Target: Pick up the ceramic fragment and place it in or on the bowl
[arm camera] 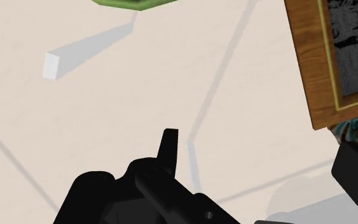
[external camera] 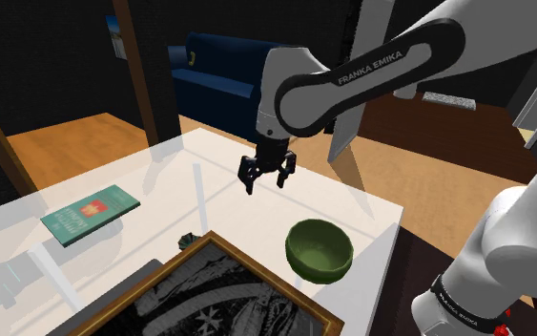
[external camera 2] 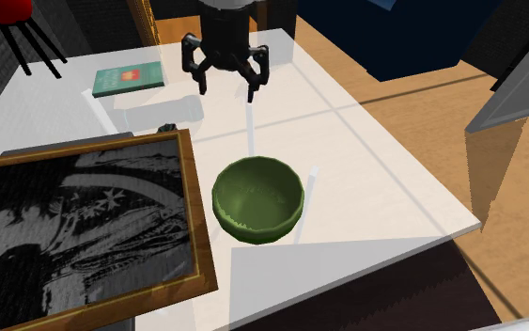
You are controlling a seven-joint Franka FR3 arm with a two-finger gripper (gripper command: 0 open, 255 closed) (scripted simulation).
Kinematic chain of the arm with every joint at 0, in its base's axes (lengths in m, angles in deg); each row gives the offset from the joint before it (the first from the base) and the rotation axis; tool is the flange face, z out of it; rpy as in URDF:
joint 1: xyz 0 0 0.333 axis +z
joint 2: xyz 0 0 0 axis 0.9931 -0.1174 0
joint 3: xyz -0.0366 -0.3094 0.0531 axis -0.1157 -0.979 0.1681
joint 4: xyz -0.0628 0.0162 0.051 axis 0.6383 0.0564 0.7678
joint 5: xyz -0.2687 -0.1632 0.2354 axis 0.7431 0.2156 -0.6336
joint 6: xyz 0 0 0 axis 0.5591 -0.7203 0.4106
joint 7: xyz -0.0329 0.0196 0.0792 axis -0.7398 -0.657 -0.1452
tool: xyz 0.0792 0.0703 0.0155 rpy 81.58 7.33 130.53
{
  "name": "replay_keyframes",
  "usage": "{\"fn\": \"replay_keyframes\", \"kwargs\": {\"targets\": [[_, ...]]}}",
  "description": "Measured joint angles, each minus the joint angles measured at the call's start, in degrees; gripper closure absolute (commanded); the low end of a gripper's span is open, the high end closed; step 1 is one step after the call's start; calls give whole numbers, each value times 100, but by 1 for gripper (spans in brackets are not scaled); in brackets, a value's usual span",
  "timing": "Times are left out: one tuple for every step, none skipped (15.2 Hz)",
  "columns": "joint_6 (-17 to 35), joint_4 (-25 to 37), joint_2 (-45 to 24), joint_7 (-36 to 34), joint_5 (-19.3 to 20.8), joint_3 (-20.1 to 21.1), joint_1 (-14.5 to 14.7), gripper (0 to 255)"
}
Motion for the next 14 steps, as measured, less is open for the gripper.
{"fn": "replay_keyframes", "kwargs": {"targets": [[107,90,-191,-115,59,62,28,0],[216,193,-402,-222,132,113,53,0],[304,364,-656,-362,230,169,88,0],[361,482,-834,-473,310,205,120,0],[433,644,-1068,-579,413,228,151,0],[497,764,-1257,-694,501,253,196,0],[595,853,-1446,-839,595,286,265,0],[639,1020,-1662,-949,697,295,318,0],[671,1257,-1936,-1079,828,292,388,0],[697,1413,-2127,-1152,915,280,434,0],[728,1573,-2322,-1243,1005,269,497,0],[770,1814,-2606,-1397,1139,251,615,0],[781,2028,-2843,-1475,1233,223,689,0],[762,2280,-3083,-1556,1324,190,773,0]]}}
